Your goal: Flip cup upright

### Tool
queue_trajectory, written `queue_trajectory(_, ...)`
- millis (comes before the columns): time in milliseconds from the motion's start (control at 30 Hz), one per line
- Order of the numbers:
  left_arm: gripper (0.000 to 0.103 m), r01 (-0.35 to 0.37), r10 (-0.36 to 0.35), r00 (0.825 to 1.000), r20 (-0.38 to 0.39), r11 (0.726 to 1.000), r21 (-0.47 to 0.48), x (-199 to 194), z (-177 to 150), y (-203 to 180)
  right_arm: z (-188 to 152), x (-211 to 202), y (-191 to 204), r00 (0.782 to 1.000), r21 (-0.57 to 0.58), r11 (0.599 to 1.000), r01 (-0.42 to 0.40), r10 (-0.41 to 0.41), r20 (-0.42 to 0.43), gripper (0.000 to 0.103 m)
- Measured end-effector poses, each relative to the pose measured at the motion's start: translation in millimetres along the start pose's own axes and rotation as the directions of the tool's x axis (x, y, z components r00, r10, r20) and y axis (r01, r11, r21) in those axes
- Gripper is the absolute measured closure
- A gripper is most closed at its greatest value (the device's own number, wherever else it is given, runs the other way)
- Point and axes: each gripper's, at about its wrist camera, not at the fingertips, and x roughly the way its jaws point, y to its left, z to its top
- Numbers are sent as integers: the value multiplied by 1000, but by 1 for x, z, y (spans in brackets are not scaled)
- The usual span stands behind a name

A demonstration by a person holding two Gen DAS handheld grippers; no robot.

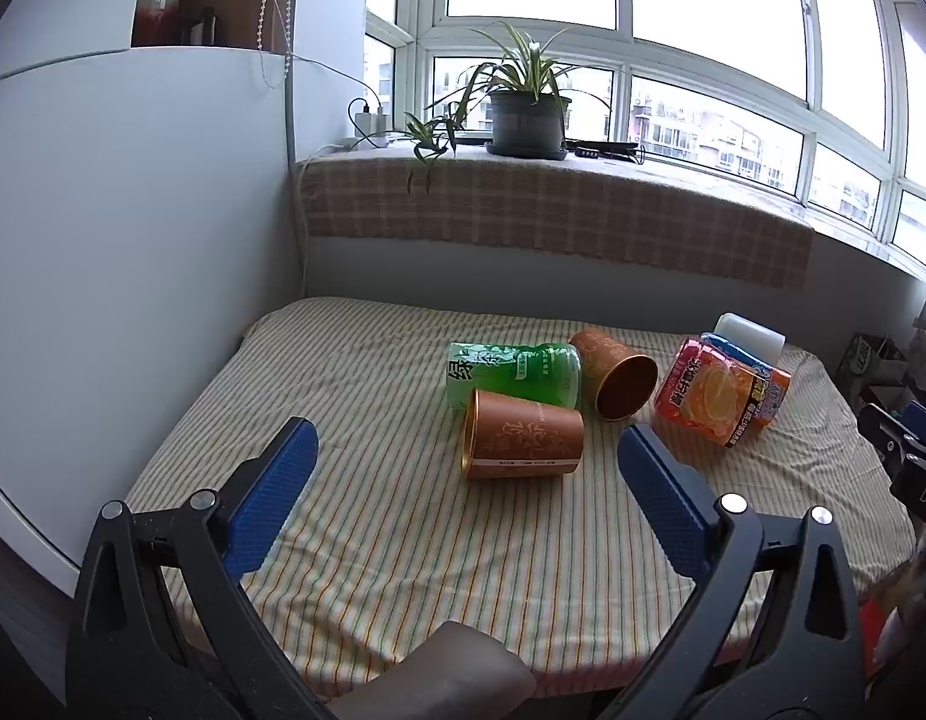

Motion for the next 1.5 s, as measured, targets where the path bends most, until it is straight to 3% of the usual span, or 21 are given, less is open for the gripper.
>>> queue_trajectory(1500, 1, -5, 5, 1000, 1, 1000, 3, 0, 0, 0, 6, -2, 8, 1000, 5, 1000, -12, 12, 19, 24)
